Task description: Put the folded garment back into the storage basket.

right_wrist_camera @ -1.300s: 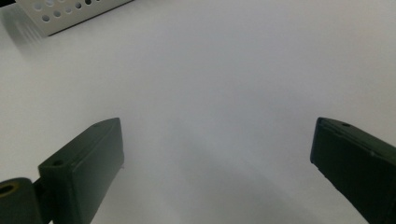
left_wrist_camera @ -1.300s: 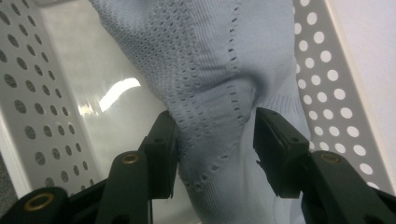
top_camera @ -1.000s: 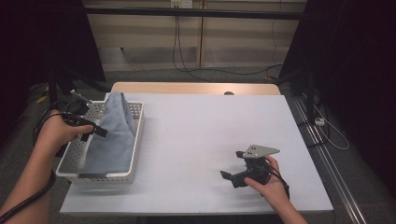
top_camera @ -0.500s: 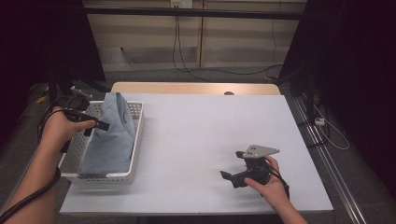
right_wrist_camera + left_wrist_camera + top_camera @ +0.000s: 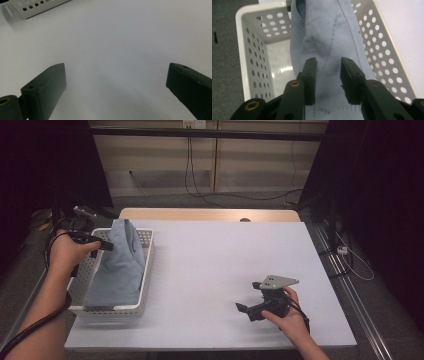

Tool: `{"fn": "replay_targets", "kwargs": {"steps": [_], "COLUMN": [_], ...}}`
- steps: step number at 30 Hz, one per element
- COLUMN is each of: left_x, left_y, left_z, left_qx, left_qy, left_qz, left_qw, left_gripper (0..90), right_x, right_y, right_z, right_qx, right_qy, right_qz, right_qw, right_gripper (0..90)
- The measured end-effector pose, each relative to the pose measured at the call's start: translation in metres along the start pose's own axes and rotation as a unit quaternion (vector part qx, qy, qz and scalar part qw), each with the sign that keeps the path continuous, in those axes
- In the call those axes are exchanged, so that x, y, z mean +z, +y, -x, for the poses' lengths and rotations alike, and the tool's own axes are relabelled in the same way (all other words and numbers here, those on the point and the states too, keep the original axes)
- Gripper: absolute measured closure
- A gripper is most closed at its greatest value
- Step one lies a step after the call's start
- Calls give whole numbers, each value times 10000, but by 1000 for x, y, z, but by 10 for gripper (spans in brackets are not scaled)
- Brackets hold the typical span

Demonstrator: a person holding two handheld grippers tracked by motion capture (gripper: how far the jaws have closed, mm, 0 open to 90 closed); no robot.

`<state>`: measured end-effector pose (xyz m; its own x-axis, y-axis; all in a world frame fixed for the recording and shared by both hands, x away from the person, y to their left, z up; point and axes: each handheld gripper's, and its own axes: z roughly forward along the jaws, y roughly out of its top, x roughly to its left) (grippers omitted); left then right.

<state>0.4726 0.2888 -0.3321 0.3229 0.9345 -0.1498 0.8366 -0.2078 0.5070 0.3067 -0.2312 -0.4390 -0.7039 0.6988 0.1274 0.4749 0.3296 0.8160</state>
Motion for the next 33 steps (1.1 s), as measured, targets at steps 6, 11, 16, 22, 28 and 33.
{"fn": "replay_targets", "kwargs": {"steps": [6,11,16,22,28,33], "left_x": [8,15,25,33,39,42], "left_y": [3,3,2,1,0,-1], "left_z": [1,1,3,5,5,6], "left_qx": [-50,-150,-184,-179,-137,-153], "left_qy": [37,33,41,52,65,67], "left_qz": [155,243,330,325,293,337], "left_qw": [9999,9996,9993,9993,9995,9993], "left_gripper": [758,826,839,841,842,842], "right_x": [0,0,0,0,1,1], "right_y": [0,0,0,0,0,0], "right_z": [0,0,1,0,0,0], "right_qx": [1,0,8,7,1,7], "right_qy": [13,14,15,18,20,26], "right_qz": [3,5,4,3,-5,-8], "right_qw": [10000,10000,10000,10000,10000,10000], "right_gripper": [27,27,27,27,27,27]}}
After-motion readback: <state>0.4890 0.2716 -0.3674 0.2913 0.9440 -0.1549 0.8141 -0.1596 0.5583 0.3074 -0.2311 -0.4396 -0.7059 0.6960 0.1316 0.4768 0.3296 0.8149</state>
